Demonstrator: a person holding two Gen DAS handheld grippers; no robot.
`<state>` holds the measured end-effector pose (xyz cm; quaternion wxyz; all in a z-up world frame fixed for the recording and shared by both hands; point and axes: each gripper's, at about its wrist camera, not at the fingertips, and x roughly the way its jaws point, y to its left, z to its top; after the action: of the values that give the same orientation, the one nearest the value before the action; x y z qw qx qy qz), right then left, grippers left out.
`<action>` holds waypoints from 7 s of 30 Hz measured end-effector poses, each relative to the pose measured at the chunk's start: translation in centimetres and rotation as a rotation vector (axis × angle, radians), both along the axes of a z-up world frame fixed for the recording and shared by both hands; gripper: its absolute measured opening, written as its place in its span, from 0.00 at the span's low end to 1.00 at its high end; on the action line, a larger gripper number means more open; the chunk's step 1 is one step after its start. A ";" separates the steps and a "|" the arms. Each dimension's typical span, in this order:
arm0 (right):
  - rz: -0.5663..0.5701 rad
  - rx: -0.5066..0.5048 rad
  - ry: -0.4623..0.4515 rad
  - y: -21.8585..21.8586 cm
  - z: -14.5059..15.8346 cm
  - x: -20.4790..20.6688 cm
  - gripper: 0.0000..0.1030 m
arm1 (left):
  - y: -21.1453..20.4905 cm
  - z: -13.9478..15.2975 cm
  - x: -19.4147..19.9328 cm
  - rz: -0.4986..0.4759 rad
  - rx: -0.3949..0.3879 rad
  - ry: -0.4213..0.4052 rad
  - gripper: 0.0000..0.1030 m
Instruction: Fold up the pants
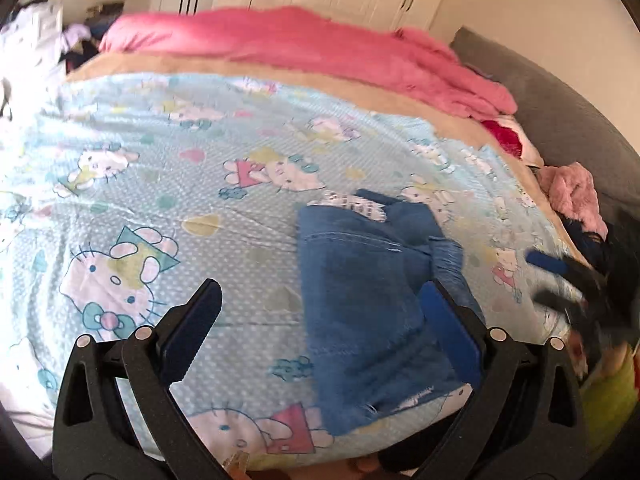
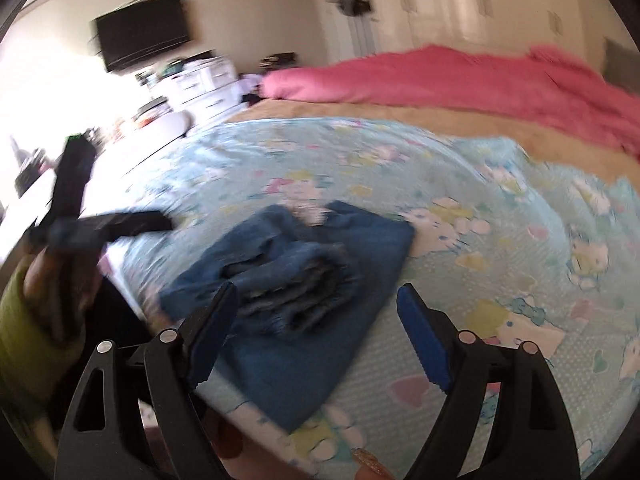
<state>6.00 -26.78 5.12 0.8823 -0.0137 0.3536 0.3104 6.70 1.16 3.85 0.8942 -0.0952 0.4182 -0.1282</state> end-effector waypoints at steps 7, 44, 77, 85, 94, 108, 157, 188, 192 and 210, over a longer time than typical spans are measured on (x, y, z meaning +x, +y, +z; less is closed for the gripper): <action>0.240 -0.104 -0.054 7.3 0.3 -3.9 0.78 | -1.7 -0.9 5.1 -0.067 0.003 0.089 0.62; 0.430 -0.159 0.030 11.0 -1.2 -5.2 0.14 | -4.2 -5.5 5.7 -0.135 0.100 0.130 0.51; 0.070 0.018 -0.013 4.6 3.5 -3.0 0.73 | -4.2 -0.6 1.2 -0.092 0.069 -0.053 0.89; -0.125 0.044 -0.020 1.0 3.3 -1.8 0.89 | -4.1 0.3 0.7 -0.079 0.078 -0.089 0.91; -0.266 -0.088 -0.002 0.5 0.6 0.3 0.89 | -3.5 -0.3 0.9 -0.046 0.086 -0.067 0.91; -0.281 -0.112 0.104 0.9 -3.0 3.1 0.89 | -3.6 -2.5 1.9 -0.026 0.127 -0.013 0.91; -0.148 0.004 0.097 4.5 -4.1 6.3 0.12 | -5.7 -3.7 3.1 -0.069 0.069 -0.033 0.17; -0.311 -0.088 -0.074 1.0 0.5 -5.1 0.96 | -4.1 -0.6 -8.5 0.049 0.115 -0.100 0.91; -0.311 -0.073 -0.048 1.3 0.1 -6.1 0.96 | -4.3 -1.4 -9.5 0.045 0.127 -0.067 0.91; -0.309 -0.081 -0.016 1.8 -0.3 -7.4 0.96 | -4.0 -1.4 -10.9 0.073 0.110 -0.057 0.91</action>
<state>-1.42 -24.99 4.77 0.9211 0.0028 0.3566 0.1563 -4.24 -2.82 2.44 0.9137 -0.0573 0.3952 -0.0750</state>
